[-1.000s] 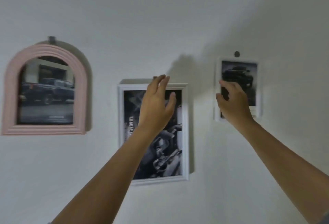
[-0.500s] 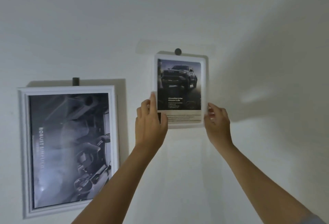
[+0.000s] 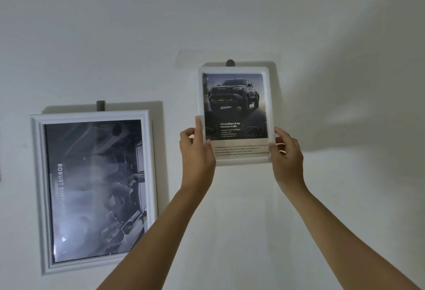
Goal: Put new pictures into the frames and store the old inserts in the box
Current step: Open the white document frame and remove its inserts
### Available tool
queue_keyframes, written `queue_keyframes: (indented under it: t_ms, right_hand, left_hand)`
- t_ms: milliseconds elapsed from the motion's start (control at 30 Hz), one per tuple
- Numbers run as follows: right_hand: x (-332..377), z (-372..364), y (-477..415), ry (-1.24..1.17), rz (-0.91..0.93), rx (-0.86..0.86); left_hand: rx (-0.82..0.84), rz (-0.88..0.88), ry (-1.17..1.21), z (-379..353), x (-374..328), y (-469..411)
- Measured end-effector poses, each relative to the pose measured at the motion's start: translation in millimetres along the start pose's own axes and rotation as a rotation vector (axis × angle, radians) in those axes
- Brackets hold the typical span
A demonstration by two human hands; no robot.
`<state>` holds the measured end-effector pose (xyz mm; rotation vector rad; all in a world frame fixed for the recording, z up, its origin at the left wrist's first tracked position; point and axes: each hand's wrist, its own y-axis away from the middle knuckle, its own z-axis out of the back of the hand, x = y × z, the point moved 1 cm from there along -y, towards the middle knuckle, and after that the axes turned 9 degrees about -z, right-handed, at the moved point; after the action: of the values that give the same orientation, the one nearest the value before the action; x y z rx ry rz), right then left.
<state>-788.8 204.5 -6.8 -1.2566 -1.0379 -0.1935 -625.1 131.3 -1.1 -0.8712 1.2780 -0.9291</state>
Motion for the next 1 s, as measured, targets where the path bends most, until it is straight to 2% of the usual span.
queue_keyframes:
  t_ms: [200,433,700,867,1000]
  right_hand:
    - [20,9,17,-0.085,0.032,0.024]
    - [58,-10,103,-0.240,-0.118,0.141]
    - [81,-68,279,-0.398,-0.306,0.225]
    - [77,-96,384,-0.333,-0.387,0.119]
    - [65,-111,454,-0.197,-0.450,0.118]
  left_hand:
    - [-0.001,-0.037,0.050,25,-20,5]
    - [0.077,-0.057,0.027,112,-26,47]
    - [0.155,0.138,-0.020,248,16,161]
    - [0.275,0.267,-0.105,314,38,245]
    - [0.349,0.356,-0.211,346,42,303]
